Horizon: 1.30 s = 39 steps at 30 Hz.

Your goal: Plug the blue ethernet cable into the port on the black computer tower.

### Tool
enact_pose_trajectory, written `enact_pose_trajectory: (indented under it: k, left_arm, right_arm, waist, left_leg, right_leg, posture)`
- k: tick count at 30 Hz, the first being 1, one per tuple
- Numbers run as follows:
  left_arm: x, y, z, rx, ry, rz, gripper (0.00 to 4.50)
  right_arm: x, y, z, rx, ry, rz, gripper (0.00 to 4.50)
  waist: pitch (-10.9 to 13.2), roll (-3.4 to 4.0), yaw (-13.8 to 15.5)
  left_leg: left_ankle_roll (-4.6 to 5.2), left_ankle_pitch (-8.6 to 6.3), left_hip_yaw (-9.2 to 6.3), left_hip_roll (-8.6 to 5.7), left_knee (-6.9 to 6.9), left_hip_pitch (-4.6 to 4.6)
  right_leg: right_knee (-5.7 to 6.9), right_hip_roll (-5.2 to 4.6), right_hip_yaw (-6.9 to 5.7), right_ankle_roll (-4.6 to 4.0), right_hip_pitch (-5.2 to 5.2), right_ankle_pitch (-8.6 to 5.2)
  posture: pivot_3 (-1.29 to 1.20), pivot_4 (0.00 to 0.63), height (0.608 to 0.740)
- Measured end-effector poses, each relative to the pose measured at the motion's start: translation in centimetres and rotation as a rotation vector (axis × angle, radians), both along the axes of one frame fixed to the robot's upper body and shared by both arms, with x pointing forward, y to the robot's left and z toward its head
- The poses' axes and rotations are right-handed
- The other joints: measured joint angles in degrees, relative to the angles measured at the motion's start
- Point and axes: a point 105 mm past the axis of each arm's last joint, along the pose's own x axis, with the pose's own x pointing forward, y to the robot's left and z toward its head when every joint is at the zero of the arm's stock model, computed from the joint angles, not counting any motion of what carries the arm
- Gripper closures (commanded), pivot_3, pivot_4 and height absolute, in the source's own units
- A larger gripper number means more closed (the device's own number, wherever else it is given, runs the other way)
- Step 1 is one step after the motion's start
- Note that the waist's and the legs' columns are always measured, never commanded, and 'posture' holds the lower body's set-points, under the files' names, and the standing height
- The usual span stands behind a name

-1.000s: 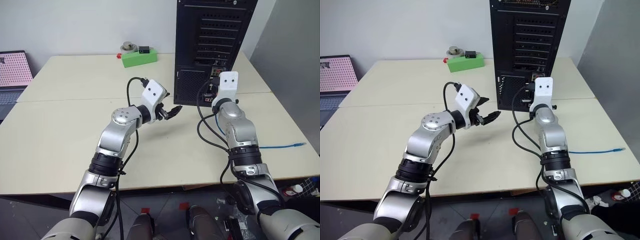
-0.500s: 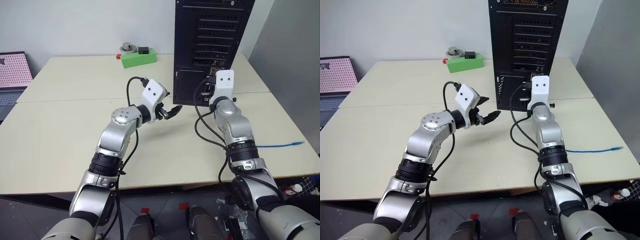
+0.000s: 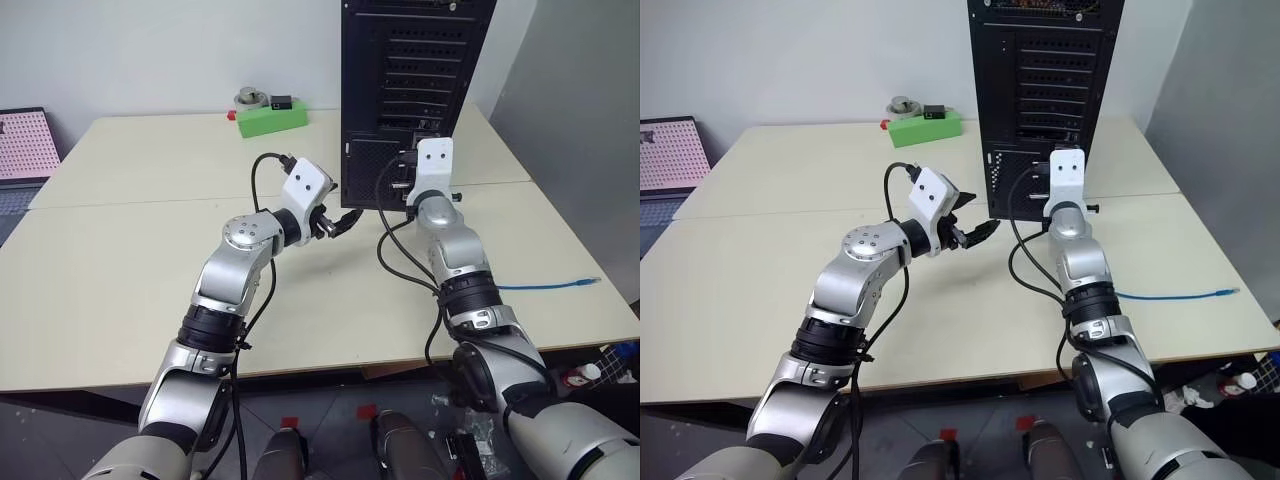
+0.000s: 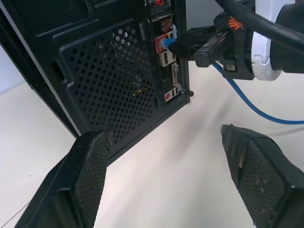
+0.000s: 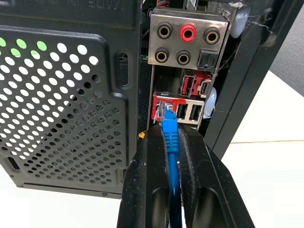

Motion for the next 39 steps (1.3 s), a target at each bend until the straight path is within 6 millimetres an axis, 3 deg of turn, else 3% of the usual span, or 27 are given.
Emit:
enact_pose_trajectory:
  k: [14,39]
  left_arm:
    - [0.2,0.3,-0.1,-0.001,0.006,0.027,0.66]
    - [0.6,0.8,-0.1,-0.002,0.004,0.072,0.66]
  right_arm:
    - [0.7,2.1,0.2,0.007,0.003,0.013,4.50]
    - [1.4,3.9,0.2,-0.003,-0.004,0.023,4.50]
  waist:
    - [0.01,0.01,-1.89]
    - [0.03,0.04,-3.45]
  left_leg:
    - [0.29,0.18,0.01,0.02,-0.02,0.00]
    - [0.64,0.39,0.05,0.04,-0.08,0.00]
  right_leg:
    - [-0.02,0.05,0.03,-0.16,-0.04,0.11]
    - [-0.02,0.11,0.07,-0.30,-0.13,0.25]
  posture:
    - [0.00,0.150,0.740]
    - [0.00,0.150,0.740]
